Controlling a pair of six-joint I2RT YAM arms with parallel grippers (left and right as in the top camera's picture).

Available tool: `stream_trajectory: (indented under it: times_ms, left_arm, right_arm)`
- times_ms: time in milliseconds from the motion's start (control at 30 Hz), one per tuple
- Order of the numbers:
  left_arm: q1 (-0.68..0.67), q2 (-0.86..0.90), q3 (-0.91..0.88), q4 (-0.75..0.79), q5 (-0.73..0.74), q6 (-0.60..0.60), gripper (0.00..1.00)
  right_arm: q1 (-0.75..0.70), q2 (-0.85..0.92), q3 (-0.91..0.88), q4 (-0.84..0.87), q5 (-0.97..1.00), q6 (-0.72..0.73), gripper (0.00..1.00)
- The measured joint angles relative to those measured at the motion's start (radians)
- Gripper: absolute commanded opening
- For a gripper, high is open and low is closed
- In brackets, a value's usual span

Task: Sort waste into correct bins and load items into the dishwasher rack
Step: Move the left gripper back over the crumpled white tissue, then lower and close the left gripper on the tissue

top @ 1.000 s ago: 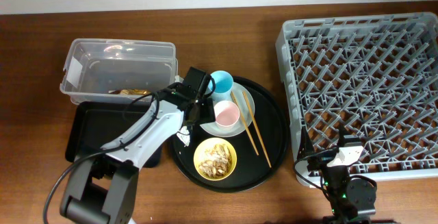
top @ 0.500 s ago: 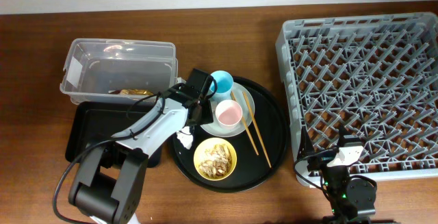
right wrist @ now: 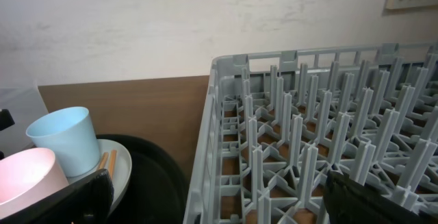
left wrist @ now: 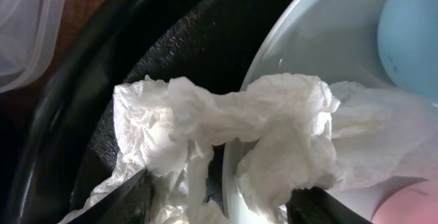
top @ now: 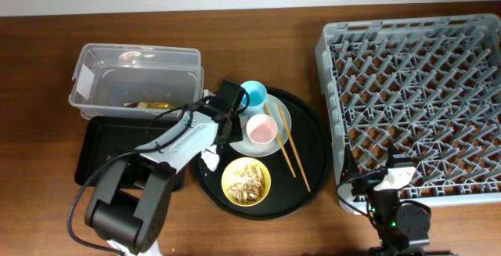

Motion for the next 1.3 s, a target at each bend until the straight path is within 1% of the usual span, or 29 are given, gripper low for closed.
stream_trajectory:
  times_ms: [100, 167, 200, 433, 567, 600, 633, 667, 700, 733, 767, 833, 900, 933, 1000, 1033, 1133, 1233, 1300]
  left_arm:
    - [0.000, 0.000, 0.000, 0.001, -0.002, -0.002, 0.36]
    - [0.000, 0.000, 0.003, 0.001, -0.002, -0.002, 0.28]
    - [0.000, 0.000, 0.005, 0.001, -0.002, 0.002, 0.27]
    - [0.000, -0.024, 0.008, 0.000, -0.002, 0.000, 0.27]
    - [0.000, -0.069, 0.009, -0.002, -0.002, -0.001, 0.21]
    - [0.000, -0.084, 0.010, -0.002, -0.002, 0.000, 0.21]
    - [0.000, -0.087, 0.010, -0.002, -0.002, 0.000, 0.26]
    - [0.000, -0.089, 0.010, -0.003, -0.002, 0.000, 0.37]
    - [0.000, -0.089, 0.011, -0.007, -0.002, -0.003, 0.45]
    - [0.000, -0.089, 0.011, -0.011, -0.004, 0.001, 0.64]
    - [0.000, -0.089, 0.011, -0.014, -0.010, 0.000, 0.72]
    - [0.000, -0.089, 0.011, -0.016, -0.025, 0.000, 0.76]
    - [0.000, -0.089, 0.011, -0.007, -0.034, -0.003, 0.77]
    - [0.000, -0.089, 0.011, 0.014, -0.041, -0.004, 0.74]
    - [0.000, -0.089, 0.011, 0.033, -0.045, -0.004, 0.66]
    - [0.000, -0.089, 0.011, 0.047, -0.047, -0.006, 0.63]
    - [0.000, -0.089, 0.011, 0.060, -0.048, -0.004, 0.62]
    - [0.000, -0.089, 0.011, 0.063, -0.048, -0.003, 0.54]
    - [0.000, -0.089, 0.011, 0.070, -0.048, -0.002, 0.53]
  right_arm:
    - [0.000, 0.000, 0.000, 0.000, 0.000, -0.001, 0.98]
    - [0.000, 0.000, 0.000, 0.000, 0.000, 0.000, 0.98]
    - [0.000, 0.000, 0.000, 0.000, 0.000, -0.001, 0.98]
    - [0.000, 0.000, 0.000, 0.000, 0.000, -0.001, 0.98]
    - [0.000, 0.000, 0.000, 0.000, 0.000, 0.000, 0.98]
    - [0.000, 0.000, 0.000, 0.000, 0.000, -0.001, 0.98]
    - [0.000, 0.000, 0.000, 0.000, 0.000, 0.000, 0.98]
    - [0.000, 0.000, 0.000, 0.000, 0.000, 0.000, 0.98]
    - [0.000, 0.000, 0.000, 0.000, 0.000, 0.000, 0.98]
    - [0.000, 0.000, 0.000, 0.000, 0.000, -0.001, 0.98]
    - [0.000, 0.000, 0.000, 0.000, 0.000, -0.001, 0.98]
    - [0.000, 0.000, 0.000, 0.000, 0.000, -0.001, 0.99]
    - [0.000, 0.000, 0.000, 0.000, 0.000, 0.000, 0.98]
    - [0.000, 0.000, 0.000, 0.000, 0.000, 0.000, 0.98]
    - [0.000, 0.000, 0.000, 0.000, 0.000, -0.001, 0.98]
    - [0.000, 0.000, 0.000, 0.000, 0.000, 0.000, 0.98]
    - [0.000, 0.000, 0.000, 0.000, 0.000, 0.000, 0.98]
    - [0.000, 0.000, 0.000, 0.000, 0.000, 0.000, 0.98]
    - [0.000, 0.000, 0.000, 0.000, 0.000, -0.001, 0.98]
